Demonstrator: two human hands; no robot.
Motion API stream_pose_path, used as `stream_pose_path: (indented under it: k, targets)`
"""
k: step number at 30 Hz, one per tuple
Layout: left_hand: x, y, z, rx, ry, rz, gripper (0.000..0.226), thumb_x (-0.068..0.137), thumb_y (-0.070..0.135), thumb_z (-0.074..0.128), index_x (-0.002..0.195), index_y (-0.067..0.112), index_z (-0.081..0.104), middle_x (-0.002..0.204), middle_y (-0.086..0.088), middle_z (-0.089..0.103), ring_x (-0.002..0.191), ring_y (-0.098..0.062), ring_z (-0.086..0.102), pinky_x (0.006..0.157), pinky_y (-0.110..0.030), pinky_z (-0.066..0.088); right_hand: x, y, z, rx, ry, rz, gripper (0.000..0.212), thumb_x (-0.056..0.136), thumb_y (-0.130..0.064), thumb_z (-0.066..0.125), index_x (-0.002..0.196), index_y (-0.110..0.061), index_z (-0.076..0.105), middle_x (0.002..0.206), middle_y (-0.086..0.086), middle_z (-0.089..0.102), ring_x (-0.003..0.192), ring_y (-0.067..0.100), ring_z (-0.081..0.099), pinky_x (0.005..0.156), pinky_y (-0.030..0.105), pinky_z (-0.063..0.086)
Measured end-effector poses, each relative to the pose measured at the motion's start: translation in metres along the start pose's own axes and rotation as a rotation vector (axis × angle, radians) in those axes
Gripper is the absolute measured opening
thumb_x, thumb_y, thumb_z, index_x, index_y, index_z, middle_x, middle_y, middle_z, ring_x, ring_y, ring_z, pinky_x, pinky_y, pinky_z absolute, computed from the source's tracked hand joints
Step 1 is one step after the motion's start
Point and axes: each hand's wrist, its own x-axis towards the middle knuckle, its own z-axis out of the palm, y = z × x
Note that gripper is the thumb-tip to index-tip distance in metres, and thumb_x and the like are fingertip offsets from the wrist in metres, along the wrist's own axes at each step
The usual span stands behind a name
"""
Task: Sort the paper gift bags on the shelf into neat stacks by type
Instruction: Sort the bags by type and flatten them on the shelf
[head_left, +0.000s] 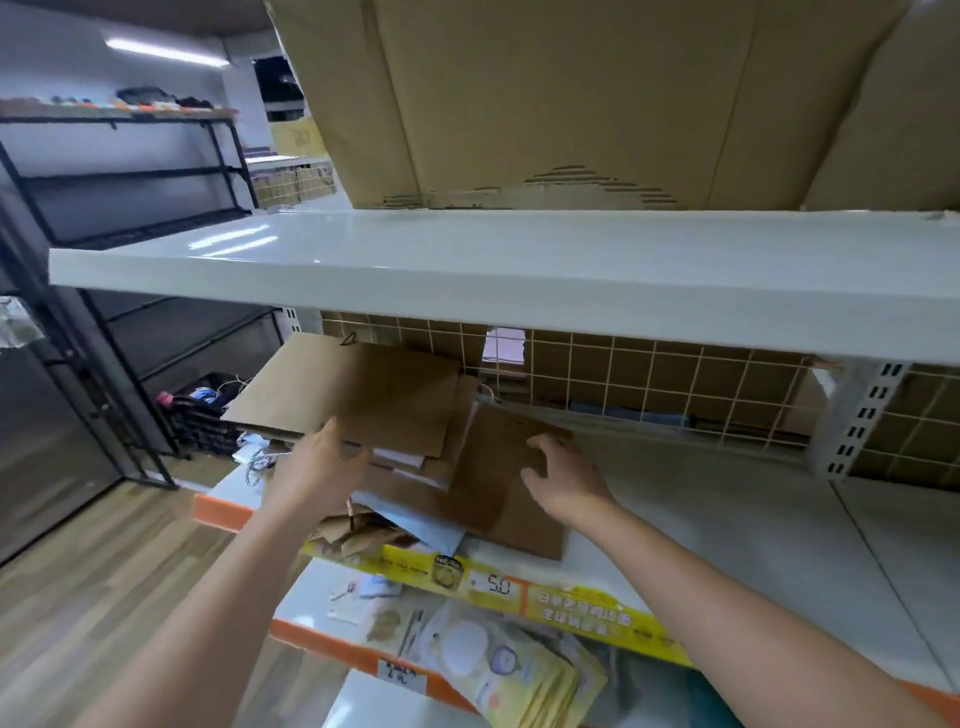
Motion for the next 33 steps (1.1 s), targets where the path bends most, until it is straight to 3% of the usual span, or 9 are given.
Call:
stream_pose_path:
  k: [4,8,13,17,21,25,28,33]
  targets:
    - [0.037,-0.033,-0.014,0.055,0.066,-0.025,0.052,0.089,0.041,0.054,0.135,0.020,0.045,0.137,-0.011,0.047,0.125,-0.032,0.043,0.095,-0.041,0.039,0.013,-0.029,0.027,-0.025,0.047,0.060,0.046,0.094,-0.033,0.053,0.138,-0.024,0.043,0.144,-0.001,0.042,0.129,0.022,0.045,0.102,0.038,0.043]
    - [0.075,-0.069,-0.019,0.162,0.034,-0.127,0.065,0.086,0.061,0.046,0.137,0.019,0.043,0.143,-0.012,0.041,0.132,-0.034,0.034,0.104,-0.044,0.029,0.023,-0.055,0.046,-0.080,0.058,0.133,0.047,0.094,-0.035,0.051,0.139,-0.025,0.042,0.146,0.002,0.040,0.132,0.024,0.041,0.104,0.038,0.041]
    - [0.111,-0.099,-0.013,0.204,-0.057,-0.240,0.100,0.067,0.086,0.046,0.135,0.012,0.043,0.137,-0.018,0.042,0.128,-0.035,0.038,0.104,-0.044,0.029,0.030,-0.079,0.065,-0.060,0.028,0.211,0.055,0.092,-0.041,0.052,0.143,-0.027,0.036,0.151,0.001,0.034,0.136,0.025,0.037,0.107,0.039,0.039]
    - [0.125,-0.105,-0.015,0.190,0.030,-0.251,0.115,0.055,0.086,0.060,0.135,0.006,0.039,0.134,-0.018,0.046,0.126,-0.032,0.042,0.101,-0.041,0.031,0.038,-0.090,0.080,0.020,0.011,0.290,0.063,0.091,-0.049,0.052,0.146,-0.026,0.031,0.154,0.002,0.029,0.139,0.027,0.033,0.109,0.040,0.036]
    - [0.139,-0.106,-0.031,0.016,0.093,-0.233,0.087,0.068,0.058,0.076,0.122,-0.001,0.041,0.124,-0.022,0.056,0.117,-0.036,0.054,0.093,-0.041,0.038,0.049,-0.097,0.091,0.054,0.032,0.371,0.063,0.092,-0.052,0.048,0.146,-0.022,0.034,0.153,0.003,0.033,0.137,0.027,0.037,0.109,0.044,0.036]
    - [0.150,-0.120,-0.057,-0.171,0.176,-0.276,0.051,0.080,0.028,0.069,0.114,0.001,0.041,0.115,-0.028,0.059,0.108,-0.046,0.056,0.085,-0.047,0.043,0.058,-0.106,0.098,-0.018,0.109,0.412,0.060,0.091,-0.057,0.044,0.139,-0.021,0.045,0.146,0.004,0.041,0.132,0.028,0.042,0.103,0.042,0.042]
    - [0.154,-0.134,-0.076,-0.211,0.253,-0.312,0.040,0.083,0.018,0.061,0.115,0.003,0.043,0.114,-0.031,0.058,0.108,-0.048,0.054,0.087,-0.048,0.042,0.063,-0.117,0.101,-0.076,0.214,0.357,0.055,0.092,-0.055,0.045,0.134,-0.020,0.051,0.146,0.005,0.041,0.136,0.028,0.035,0.105,0.040,0.040]
    - [0.159,-0.151,-0.087,-0.267,0.287,-0.295,0.031,0.083,0.010,0.054,0.113,0.009,0.045,0.107,-0.029,0.058,0.102,-0.047,0.055,0.084,-0.047,0.042,0.081,-0.134,0.113,0.102,0.087,0.393,0.076,0.079,-0.064,0.059,0.136,-0.014,0.047,0.143,0.009,0.043,0.126,0.028,0.048,0.097,0.038,0.048]
